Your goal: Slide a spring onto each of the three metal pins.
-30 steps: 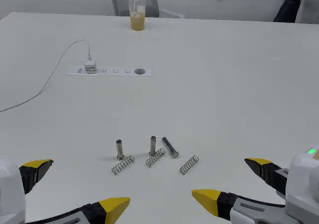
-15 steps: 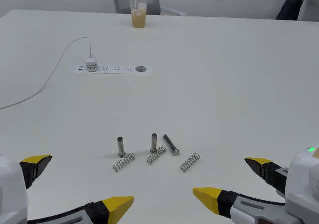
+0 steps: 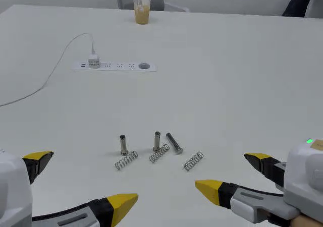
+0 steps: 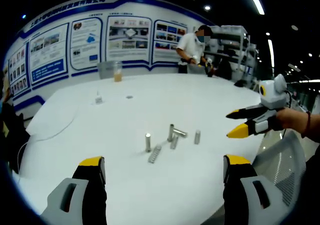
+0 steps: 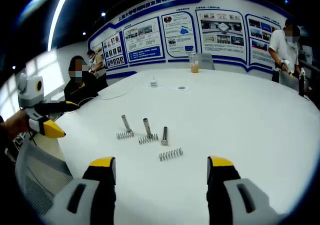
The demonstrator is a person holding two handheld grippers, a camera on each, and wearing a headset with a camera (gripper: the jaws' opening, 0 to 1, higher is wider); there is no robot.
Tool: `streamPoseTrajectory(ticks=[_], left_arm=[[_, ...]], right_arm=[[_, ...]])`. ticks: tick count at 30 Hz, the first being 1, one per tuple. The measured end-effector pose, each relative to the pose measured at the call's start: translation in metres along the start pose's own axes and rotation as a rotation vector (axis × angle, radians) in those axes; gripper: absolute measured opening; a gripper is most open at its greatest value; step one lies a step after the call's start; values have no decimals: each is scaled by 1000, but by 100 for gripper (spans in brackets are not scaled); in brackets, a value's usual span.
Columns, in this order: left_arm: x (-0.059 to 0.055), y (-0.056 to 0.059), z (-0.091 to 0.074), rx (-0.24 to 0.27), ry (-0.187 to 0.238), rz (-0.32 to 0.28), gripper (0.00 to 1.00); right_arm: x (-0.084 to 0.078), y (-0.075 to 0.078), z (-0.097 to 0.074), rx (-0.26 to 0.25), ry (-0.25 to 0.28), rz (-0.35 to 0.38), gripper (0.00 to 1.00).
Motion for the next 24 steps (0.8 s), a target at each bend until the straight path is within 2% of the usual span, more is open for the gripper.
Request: streamPoseTrajectory(ticks=[9, 12, 15, 24], left_arm=[[1, 1, 1, 1, 10, 5, 99], [1, 1, 1, -3, 13, 4, 98], [1, 1, 2, -5, 13, 3, 98], [2, 2, 4, -10, 31, 4, 97]], right_arm=[[8, 1, 18, 4, -1, -4, 69], [11, 1, 24, 18, -8, -15, 68], [13, -1, 32, 38, -19, -33, 63], [19, 2, 52, 55, -26, -26, 57]])
Point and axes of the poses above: the centre of the closed fingertips' face, and the gripper's own axes: z roughly forward along the fingers, y roughly to its right, x roughly out of its top, the point moved 7 cm from there along -z, roughly backward along the fingers, and after that the axes turned 7 degrees about y, right-handed, at the moved point
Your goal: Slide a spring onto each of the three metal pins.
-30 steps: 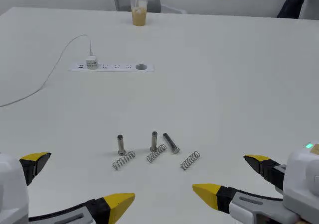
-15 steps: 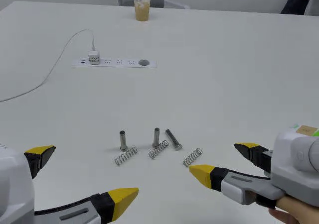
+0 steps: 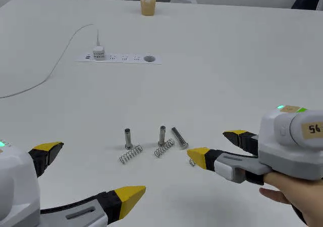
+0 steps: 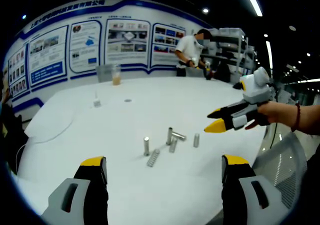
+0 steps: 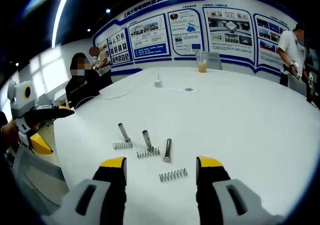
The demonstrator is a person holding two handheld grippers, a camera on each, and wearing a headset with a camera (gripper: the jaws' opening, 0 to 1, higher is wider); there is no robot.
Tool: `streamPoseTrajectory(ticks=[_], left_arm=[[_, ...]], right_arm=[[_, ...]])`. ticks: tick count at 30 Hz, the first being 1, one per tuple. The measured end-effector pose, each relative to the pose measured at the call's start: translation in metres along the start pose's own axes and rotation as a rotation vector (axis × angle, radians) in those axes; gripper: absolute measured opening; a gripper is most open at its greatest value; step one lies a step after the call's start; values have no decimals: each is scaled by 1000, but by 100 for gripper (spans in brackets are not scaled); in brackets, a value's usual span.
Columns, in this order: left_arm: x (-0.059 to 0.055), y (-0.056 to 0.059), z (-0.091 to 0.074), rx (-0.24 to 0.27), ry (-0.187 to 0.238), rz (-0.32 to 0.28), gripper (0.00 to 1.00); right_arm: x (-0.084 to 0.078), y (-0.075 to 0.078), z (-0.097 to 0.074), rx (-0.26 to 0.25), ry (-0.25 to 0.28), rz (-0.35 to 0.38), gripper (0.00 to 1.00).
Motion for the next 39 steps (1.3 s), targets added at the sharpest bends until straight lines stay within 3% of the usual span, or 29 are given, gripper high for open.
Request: streamPoseTrajectory(ticks=[27, 39], left_arm=[[-6, -1, 10, -12, 17, 11, 93], [-8, -1, 13, -20, 17, 13, 91]], right_arm=[[0, 15, 60, 8, -53, -21, 39], [-11, 17, 86, 8, -77, -25, 30]])
Point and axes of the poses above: the centre of the closed fingertips' face, and the gripper's own axes: z roughly forward along the fingers, y roughly to its right, x roughly out of its top, the point moved 7 cm from there along -z, roughly backward along the fingers, and after that the axes turned 7 degrees about y, right-handed, at the moved point
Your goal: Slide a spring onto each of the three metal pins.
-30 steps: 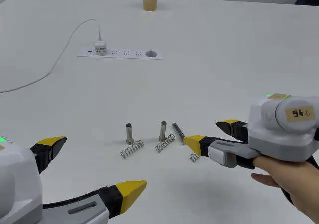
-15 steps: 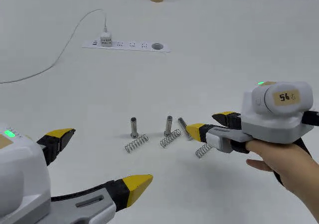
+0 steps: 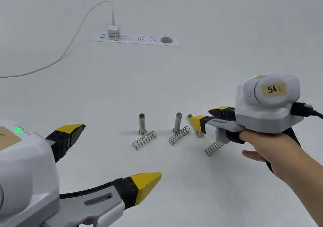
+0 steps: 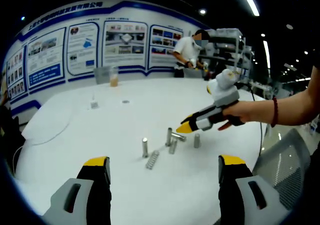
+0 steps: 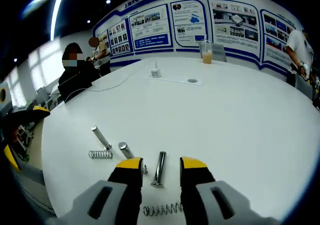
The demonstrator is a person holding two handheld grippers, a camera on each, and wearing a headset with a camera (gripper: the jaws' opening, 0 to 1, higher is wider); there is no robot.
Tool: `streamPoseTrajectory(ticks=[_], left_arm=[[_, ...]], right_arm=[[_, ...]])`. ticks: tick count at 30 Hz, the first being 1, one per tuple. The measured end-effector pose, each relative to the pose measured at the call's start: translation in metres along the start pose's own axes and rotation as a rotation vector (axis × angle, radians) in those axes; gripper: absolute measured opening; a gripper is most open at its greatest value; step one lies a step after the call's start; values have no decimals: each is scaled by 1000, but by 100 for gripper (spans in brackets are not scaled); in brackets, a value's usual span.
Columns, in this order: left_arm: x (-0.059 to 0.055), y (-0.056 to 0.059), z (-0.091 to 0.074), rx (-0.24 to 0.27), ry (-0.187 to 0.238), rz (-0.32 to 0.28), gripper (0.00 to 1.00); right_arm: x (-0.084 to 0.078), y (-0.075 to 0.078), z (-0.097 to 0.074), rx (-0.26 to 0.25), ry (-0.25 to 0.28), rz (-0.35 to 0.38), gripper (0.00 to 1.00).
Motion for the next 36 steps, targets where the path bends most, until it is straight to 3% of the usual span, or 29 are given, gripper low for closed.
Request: streamPoseTrajectory(ticks=[20, 26, 36], left_arm=[[-5, -2, 4, -6, -22, -9, 89], [-6, -2, 5, -5, -24, -22, 88], [-8, -3, 4, -3, -26, -34, 87]], right_arm=[[-9, 2, 27, -11, -10, 71, 20], [-12, 0, 32, -11, -31, 54, 17], [-11, 1, 36, -42, -63, -36, 14]])
Point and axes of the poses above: the centre of the closed fingertips' face, and the gripper's own axes: z roughly forward along the fingers, y roughly to its right, x roughly out of its top, the point moved 7 cm from there along -z, roughly backward along the fingers, and after that the axes turned 7 degrees about y, right-handed, at the moved point
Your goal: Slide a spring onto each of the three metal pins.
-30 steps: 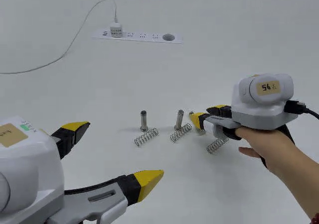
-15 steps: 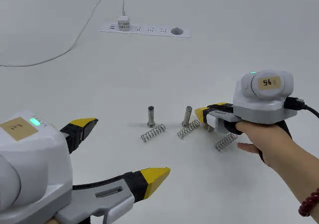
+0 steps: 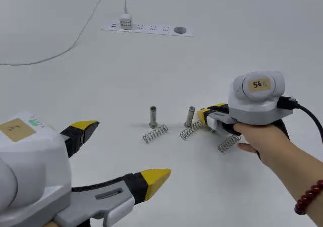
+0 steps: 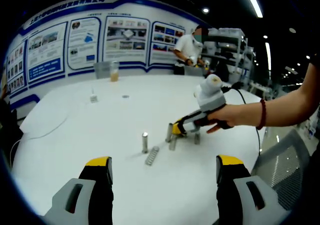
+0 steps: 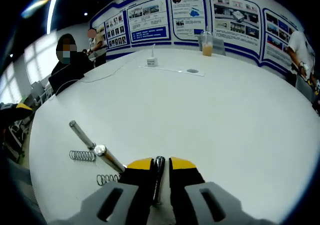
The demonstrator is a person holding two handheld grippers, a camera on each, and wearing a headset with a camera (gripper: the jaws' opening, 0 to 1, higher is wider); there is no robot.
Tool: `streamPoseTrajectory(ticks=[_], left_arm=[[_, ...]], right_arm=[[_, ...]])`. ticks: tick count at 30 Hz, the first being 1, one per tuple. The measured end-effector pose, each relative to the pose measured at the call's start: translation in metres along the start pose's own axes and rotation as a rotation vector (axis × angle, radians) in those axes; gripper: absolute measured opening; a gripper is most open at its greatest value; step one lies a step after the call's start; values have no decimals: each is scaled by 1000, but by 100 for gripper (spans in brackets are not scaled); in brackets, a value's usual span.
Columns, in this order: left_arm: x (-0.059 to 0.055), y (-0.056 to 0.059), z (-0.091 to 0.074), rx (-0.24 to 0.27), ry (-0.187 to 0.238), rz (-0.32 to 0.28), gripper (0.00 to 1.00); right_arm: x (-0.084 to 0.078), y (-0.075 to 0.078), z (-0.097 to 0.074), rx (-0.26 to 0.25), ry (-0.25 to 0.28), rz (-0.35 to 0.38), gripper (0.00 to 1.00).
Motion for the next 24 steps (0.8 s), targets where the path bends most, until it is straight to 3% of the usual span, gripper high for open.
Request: streamPoseTrajectory(ticks=[2, 10, 16, 24], left_arm=[[0, 0, 0, 3, -1, -4, 87], [-1, -1, -2, 7, 1, -7, 86], [0, 0, -2, 3, 1, -3, 86], [3, 0, -2, 2, 7, 6, 86]], right_arm=[[1, 1, 0, -11, -15, -58, 12], [1, 2, 1, -3, -20, -38, 9], [2, 2, 0, -16, -31, 59, 8], [11, 6, -13, -38, 2, 80, 8]])
Point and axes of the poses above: the centre of the closed fingertips' face, and the gripper's own axes: z roughly forward along the fingers, y roughly to its right, x roughly out of its top, the point moved 7 cm from there along -z, roughly backward along the fingers, and after that the axes turned 7 degrees about y, right-handed, at the moved point
